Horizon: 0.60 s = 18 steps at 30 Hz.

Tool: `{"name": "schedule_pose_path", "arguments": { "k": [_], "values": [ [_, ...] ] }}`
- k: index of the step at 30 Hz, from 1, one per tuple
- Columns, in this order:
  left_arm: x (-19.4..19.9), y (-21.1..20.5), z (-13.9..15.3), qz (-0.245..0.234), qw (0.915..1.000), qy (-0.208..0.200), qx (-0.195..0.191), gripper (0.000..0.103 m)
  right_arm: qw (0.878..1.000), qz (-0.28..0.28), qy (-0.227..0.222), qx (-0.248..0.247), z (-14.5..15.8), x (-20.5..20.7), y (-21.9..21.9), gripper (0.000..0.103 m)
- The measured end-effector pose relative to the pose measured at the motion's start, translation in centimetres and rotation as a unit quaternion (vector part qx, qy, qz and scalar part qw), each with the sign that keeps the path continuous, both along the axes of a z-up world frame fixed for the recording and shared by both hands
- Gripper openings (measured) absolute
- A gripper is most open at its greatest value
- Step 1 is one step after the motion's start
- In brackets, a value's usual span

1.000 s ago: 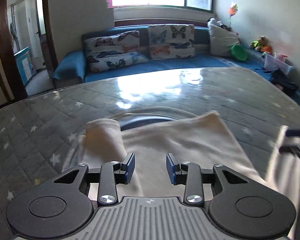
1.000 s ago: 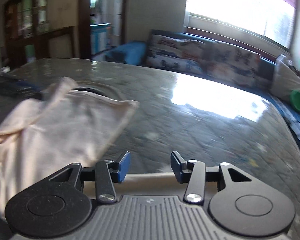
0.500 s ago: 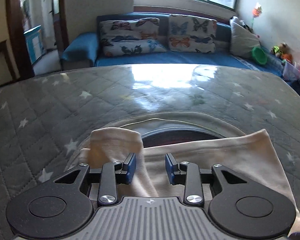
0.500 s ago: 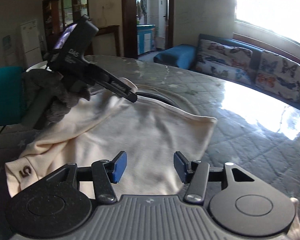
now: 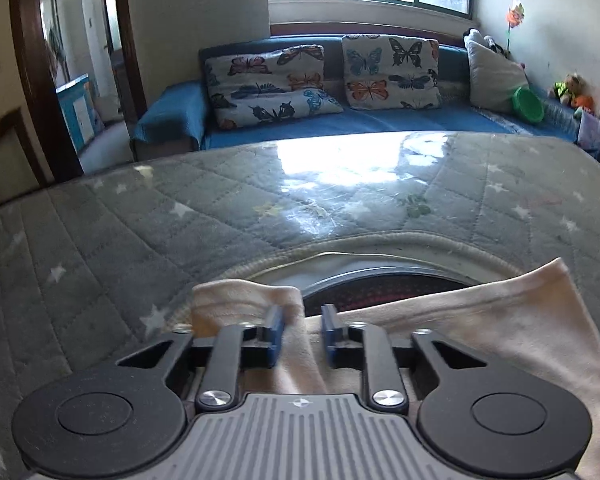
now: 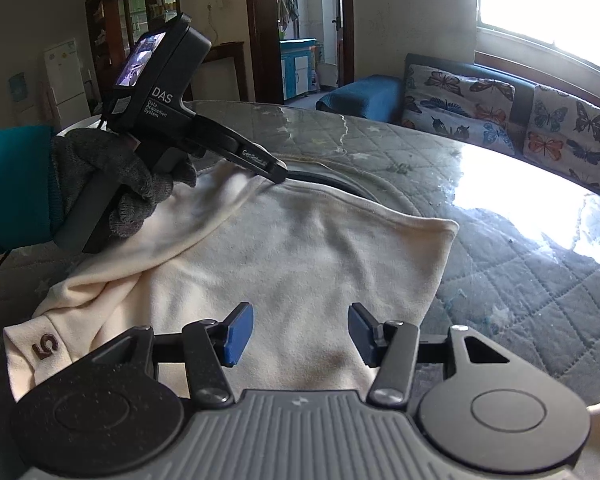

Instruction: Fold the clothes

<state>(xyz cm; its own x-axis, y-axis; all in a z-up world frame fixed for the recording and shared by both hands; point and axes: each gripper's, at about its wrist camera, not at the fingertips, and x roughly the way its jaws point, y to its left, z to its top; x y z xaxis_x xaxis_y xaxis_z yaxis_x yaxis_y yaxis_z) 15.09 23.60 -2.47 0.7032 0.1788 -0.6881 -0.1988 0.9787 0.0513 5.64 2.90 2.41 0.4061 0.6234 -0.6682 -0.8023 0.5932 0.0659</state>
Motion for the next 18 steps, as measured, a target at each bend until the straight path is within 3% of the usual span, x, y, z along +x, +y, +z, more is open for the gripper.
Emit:
{"name": "schedule_pose_path", "arguments": {
  "k": [2,9,15,18],
  "values": [
    [0.0,0.6,0.0,0.011,0.9999,-0.004,-0.010,0.004,1.000,-0.002,0.000,-0.002,-0.1,0.0,0.1,0.054],
    [-3.7,3.0,2.3,0.057,0.9953,-0.056,-0.054,0.003,1.000,-0.008,-0.005,-0.006,0.3,-0.4,-0.1,0.054],
    [-11.0,7.1,6.3,0.118,0.9787,-0.138,-0.096,0.002,1.000,-0.003,-0.007,-0.004,1.1,-1.2,0.2,0.054],
    [-15.2,9.2,8.0,0.148,0.9696,-0.169,-0.097,0.002,1.000,0.015,-0.007,0.003,1.9,-2.2,0.8,0.054]
  ]
}}
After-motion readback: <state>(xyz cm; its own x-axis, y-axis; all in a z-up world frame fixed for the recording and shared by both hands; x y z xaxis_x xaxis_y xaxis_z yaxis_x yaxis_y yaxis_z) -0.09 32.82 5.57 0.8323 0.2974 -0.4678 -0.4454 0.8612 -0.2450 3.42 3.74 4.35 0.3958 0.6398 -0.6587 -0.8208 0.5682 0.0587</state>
